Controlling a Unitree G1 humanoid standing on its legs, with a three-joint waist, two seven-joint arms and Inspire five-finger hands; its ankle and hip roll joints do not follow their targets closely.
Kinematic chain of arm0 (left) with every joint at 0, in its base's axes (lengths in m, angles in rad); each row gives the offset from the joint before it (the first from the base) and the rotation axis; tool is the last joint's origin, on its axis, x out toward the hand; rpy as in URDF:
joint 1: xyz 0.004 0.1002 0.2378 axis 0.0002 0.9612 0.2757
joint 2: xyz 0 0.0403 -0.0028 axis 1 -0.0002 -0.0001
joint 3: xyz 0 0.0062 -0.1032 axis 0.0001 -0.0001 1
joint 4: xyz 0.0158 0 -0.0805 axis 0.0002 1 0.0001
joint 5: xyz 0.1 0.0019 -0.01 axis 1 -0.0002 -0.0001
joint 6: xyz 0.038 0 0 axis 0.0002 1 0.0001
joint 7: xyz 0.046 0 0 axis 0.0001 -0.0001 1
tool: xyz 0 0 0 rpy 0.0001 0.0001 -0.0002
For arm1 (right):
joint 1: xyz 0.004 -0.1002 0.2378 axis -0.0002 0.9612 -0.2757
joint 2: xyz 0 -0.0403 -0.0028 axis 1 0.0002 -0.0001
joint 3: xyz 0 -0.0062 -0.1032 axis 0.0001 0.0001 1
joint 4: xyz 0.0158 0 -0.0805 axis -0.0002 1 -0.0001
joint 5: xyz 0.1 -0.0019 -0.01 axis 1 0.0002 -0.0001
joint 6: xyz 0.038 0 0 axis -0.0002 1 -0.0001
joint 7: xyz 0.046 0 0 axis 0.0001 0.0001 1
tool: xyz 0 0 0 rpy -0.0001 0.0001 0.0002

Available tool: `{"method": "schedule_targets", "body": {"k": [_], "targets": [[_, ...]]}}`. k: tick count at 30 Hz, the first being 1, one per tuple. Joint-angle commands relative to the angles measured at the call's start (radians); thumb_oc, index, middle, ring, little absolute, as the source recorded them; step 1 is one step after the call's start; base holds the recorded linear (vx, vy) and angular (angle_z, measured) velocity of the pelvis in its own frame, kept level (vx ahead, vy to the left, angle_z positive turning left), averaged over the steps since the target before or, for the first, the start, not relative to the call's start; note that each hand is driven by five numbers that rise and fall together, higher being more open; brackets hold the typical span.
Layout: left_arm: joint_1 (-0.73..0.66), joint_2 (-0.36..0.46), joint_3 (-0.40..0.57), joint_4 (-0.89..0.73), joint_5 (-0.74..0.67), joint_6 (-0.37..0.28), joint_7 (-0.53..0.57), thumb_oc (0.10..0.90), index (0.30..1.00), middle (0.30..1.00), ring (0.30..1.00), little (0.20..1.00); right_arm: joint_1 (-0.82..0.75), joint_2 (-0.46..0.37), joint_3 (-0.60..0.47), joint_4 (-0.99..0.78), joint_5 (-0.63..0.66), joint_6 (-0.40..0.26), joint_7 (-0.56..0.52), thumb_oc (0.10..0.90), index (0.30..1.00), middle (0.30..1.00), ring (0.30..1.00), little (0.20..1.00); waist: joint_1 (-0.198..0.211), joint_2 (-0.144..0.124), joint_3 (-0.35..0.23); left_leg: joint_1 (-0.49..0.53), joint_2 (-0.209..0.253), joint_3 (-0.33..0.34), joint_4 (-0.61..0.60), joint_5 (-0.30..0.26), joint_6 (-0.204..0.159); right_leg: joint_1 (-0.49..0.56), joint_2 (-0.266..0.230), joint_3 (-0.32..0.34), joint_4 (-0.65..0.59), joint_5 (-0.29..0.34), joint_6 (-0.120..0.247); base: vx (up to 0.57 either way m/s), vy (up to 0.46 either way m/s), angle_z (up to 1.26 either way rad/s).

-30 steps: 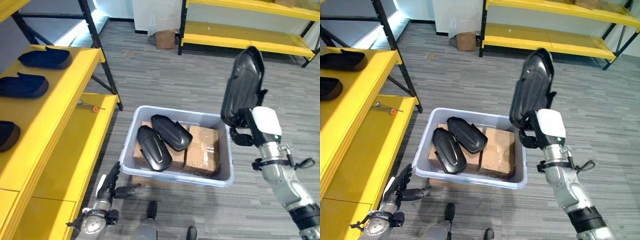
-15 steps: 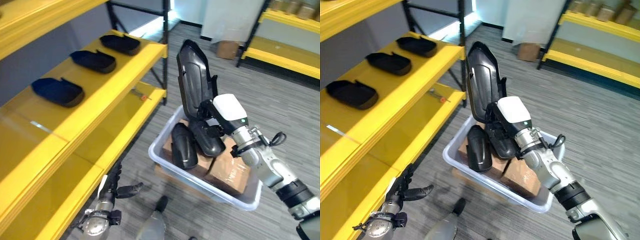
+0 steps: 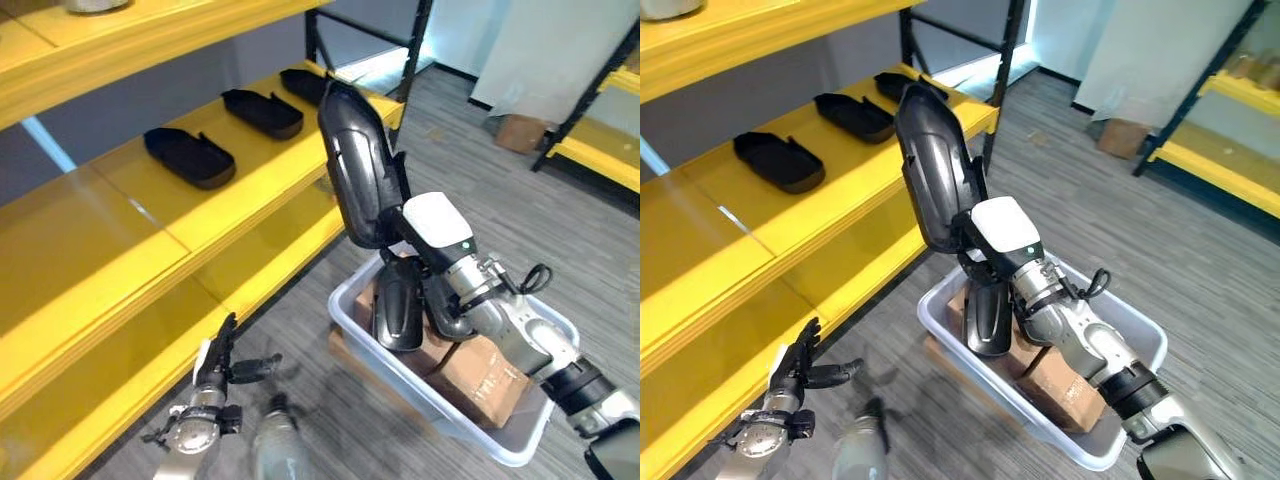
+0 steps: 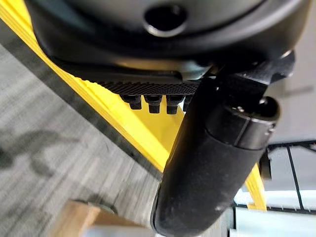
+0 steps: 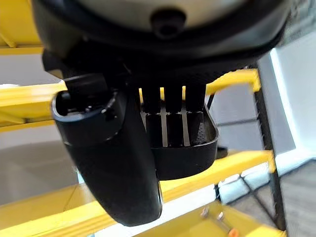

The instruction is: Move parts from the plastic box to the shelf.

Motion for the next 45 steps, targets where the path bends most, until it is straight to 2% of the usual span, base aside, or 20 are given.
{"method": "schedule_targets", "body": {"k": [1, 3, 5, 7, 14, 15, 18, 19, 24, 27, 29, 32, 34, 45], "targets": [[-0.026, 0.033, 0.021, -0.114, 0.02, -0.096, 0.008, 0.9, 1.0, 1.0, 1.0, 1.0, -0.083, 0.002, -0.152, -0.088, -0.018, -0.001, -0.122, 0.4, 0.3, 0.3, 0.3, 0.3, 0.048, 0.016, -0.172, 0.132, 0.183, -0.033, -0.231, 0.207, -0.34, -0.152, 0.077, -0.007, -0.228, 0.061, -0.047, 0.03, 0.111, 0.81], [-0.016, 0.034, 0.031, -0.12, 0.029, -0.098, 0.01, 0.9, 1.0, 1.0, 1.0, 1.0, -0.056, -0.003, -0.177, -0.108, -0.013, -0.004, -0.121, 0.4, 0.3, 0.3, 0.3, 0.3, 0.065, 0.017, -0.179, 0.126, 0.155, -0.054, -0.259, 0.236, -0.342, -0.14, 0.071, -0.008, -0.231, 0.071, -0.042, 0.06, 0.122, 0.81], [0.003, 0.038, 0.049, -0.134, 0.037, -0.1, 0.002, 0.9, 1.0, 1.0, 1.0, 1.0, -0.033, -0.008, -0.196, -0.119, -0.01, -0.008, -0.115, 0.4, 0.3, 0.3, 0.3, 0.3, 0.083, 0.011, -0.189, 0.127, 0.139, -0.058, -0.272, 0.241, -0.339, -0.126, 0.059, -0.026, -0.235, 0.084, -0.031, 0.08, 0.093, 0.28], [0.035, 0.041, 0.076, -0.14, 0.046, -0.101, -0.005, 0.9, 1.0, 1.0, 1.0, 1.0, -0.019, -0.011, -0.207, -0.125, -0.014, -0.015, -0.102, 0.4, 0.3, 0.3, 0.3, 0.3, 0.111, 0.002, -0.198, 0.125, 0.116, -0.069, -0.277, 0.225, -0.33, -0.108, 0.04, -0.052, -0.239, 0.098, -0.02, 0.05, 0.076, 0.23], [0.068, 0.049, 0.112, -0.152, 0.049, -0.102, -0.009, 0.9, 1.0, 1.0, 1.0, 1.0, -0.026, 0.006, -0.186, -0.124, -0.018, -0.019, -0.076, 0.4, 0.3, 0.3, 0.3, 0.3, 0.148, -0.022, -0.205, 0.102, 0.076, -0.086, -0.263, 0.177, -0.306, -0.091, 0.011, -0.079, -0.25, 0.125, 0.006, 0.02, 0.062, 0.34], [0.072, 0.049, 0.118, -0.156, 0.047, -0.104, -0.008, 0.9, 1.0, 1.0, 1.0, 1.0, -0.03, 0.017, -0.174, -0.119, -0.018, -0.017, -0.066, 0.4, 0.3, 0.3, 0.3, 0.3, 0.165, -0.029, -0.206, 0.094, 0.064, -0.091, -0.264, 0.164, -0.298, -0.085, 0.002, -0.088, -0.247, 0.132, 0.011, 0.03, 0.052, 0.3], [0.076, 0.052, 0.129, -0.165, 0.045, -0.105, -0.004, 0.9, 1.0, 1.0, 1.0, 1.0, -0.039, 0.031, -0.159, -0.108, -0.016, -0.014, -0.057, 0.4, 0.3, 0.3, 0.3, 0.3, 0.172, -0.043, -0.205, 0.086, 0.045, -0.099, -0.26, 0.143, -0.285, -0.082, -0.014, -0.101, -0.24, 0.139, 0.021, 0.05, 0.058, 0.24], [0.08, 0.053, 0.135, -0.167, 0.043, -0.105, 0.001, 0.9, 1.0, 1.0, 1.0, 1.0, -0.047, 0.051, -0.138, -0.097, -0.007, -0.014, -0.041, 0.4, 0.3, 0.3, 0.3, 0.3, 0.19, -0.056, -0.201, 0.075, 0.029, -0.108, -0.255, 0.131, -0.277, -0.077, -0.023, -0.114, -0.235, 0.147, 0.03, 0.05, 0.053, 0.28], [0.1, 0.06, 0.166, -0.178, 0.039, -0.106, 0.007, 0.9, 1.0, 1.0, 1.0, 1.0, -0.07, 0.104, -0.07, -0.053, 0.007, -0.018, -0.004, 0.4, 0.3, 0.3, 0.3, 0.3, 0.232, -0.081, -0.194, 0.059, 0.002, -0.127, -0.261, 0.114, -0.26, -0.079, -0.042, -0.134, -0.219, 0.156, 0.046, 0.05, 0.043, 0.16], [0.105, 0.062, 0.178, -0.182, 0.042, -0.105, 0.011, 0.9, 1.0, 1.0, 1.0, 1.0, -0.081, 0.125, -0.047, -0.045, 0.009, -0.02, 0.008, 0.4, 0.3, 0.3, 0.3, 0.3, 0.245, -0.089, -0.189, 0.054, -0.007, -0.133, -0.264, 0.112, -0.254, -0.079, -0.046, -0.142, -0.213, 0.157, 0.05, 0.03, 0.017, 0.11], [0.112, 0.065, 0.189, -0.186, 0.043, -0.108, 0.016, 0.9, 1.0, 1.0, 1.0, 1.0, -0.089, 0.16, -0.013, -0.021, 0.019, -0.019, 0.029, 0.4, 0.3, 0.3, 0.3, 0.3, 0.268, -0.097, -0.18, 0.046, -0.018, -0.142, -0.267, 0.105, -0.246, -0.08, -0.051, -0.154, -0.206, 0.159, 0.055, 0.03, 0.028, 0.18], [0.119, 0.068, 0.197, -0.192, 0.042, -0.109, 0.017, 0.9, 1.0, 1.0, 1.0, 1.0, -0.101, 0.182, 0.004, -0.002, 0.022, -0.018, 0.031, 0.4, 0.3, 0.3, 0.3, 0.3, 0.275, -0.102, -0.177, 0.042, -0.025, -0.147, -0.27, 0.103, -0.242, -0.081, -0.056, -0.162, -0.202, 0.161, 0.057, 0.01, 0.025, 0.14], [0.126, 0.073, 0.208, -0.196, 0.043, -0.11, 0.021, 0.9, 1.0, 1.0, 1.0, 1.0, -0.116, 0.209, 0.031, 0.016, 0.024, -0.017, 0.043, 0.4, 0.3, 0.3, 0.3, 0.3, 0.297, -0.108, -0.171, 0.032, -0.033, -0.156, -0.275, 0.101, -0.237, -0.081, -0.058, -0.172, -0.204, 0.162, 0.06, 0.01, 0.019, 0.21], [0.144, 0.09, 0.216, -0.203, 0.037, -0.115, 0.022, 0.9, 1.0, 1.0, 1.0, 1.0, -0.213, 0.273, 0.106, 0.09, 0.027, -0.007, 0.053, 0.4, 0.3, 0.3, 0.3, 0.3, 0.355, -0.133, -0.154, 0.024, -0.083, -0.18, -0.319, 0.073, -0.208, -0.095, -0.073, -0.179, -0.215, 0.193, 0.082, 0.02, 0.039, 0.07]]}}
